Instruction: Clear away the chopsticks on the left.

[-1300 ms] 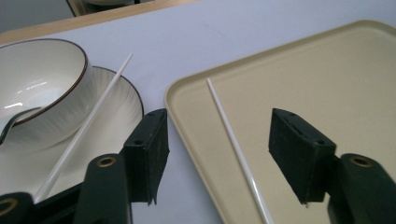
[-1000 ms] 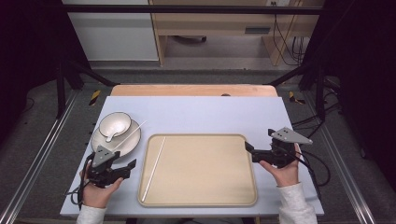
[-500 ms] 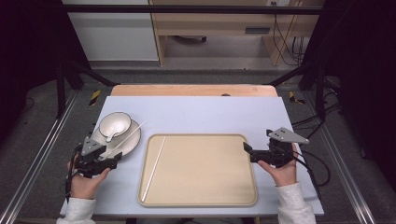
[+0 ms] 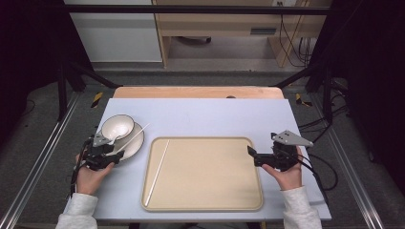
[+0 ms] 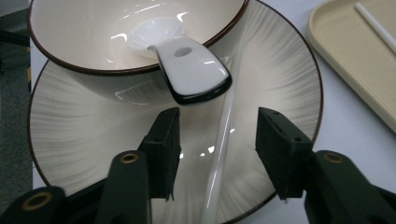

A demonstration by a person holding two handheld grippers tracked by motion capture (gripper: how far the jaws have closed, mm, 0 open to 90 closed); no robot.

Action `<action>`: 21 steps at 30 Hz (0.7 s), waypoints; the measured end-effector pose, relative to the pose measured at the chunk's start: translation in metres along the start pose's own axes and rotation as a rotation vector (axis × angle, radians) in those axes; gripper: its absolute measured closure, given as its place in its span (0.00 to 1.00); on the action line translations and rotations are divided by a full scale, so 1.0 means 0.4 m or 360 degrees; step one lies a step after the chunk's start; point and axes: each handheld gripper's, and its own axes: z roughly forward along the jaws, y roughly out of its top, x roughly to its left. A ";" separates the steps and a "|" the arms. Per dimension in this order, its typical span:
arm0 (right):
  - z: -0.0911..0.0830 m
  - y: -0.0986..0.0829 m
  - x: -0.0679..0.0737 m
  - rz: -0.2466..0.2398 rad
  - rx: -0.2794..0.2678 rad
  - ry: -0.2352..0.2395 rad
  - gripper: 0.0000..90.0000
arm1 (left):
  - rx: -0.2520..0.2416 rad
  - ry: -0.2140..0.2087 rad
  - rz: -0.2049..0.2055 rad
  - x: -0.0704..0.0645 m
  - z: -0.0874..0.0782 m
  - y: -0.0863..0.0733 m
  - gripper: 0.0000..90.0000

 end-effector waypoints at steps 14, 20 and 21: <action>0.002 -0.001 0.001 -0.0005 0.0006 0.0004 0.03 | 0.0060 -0.0009 0.0026 0.003 0.028 0.000 0.79; 0.005 -0.002 0.002 -0.0005 0.0015 0.0003 0.03 | 0.0069 -0.0016 0.0045 -0.003 0.027 0.001 0.87; 0.006 -0.002 0.002 -0.0007 0.0015 0.0003 0.03 | 0.0071 -0.0020 0.0055 -0.004 0.026 0.002 0.88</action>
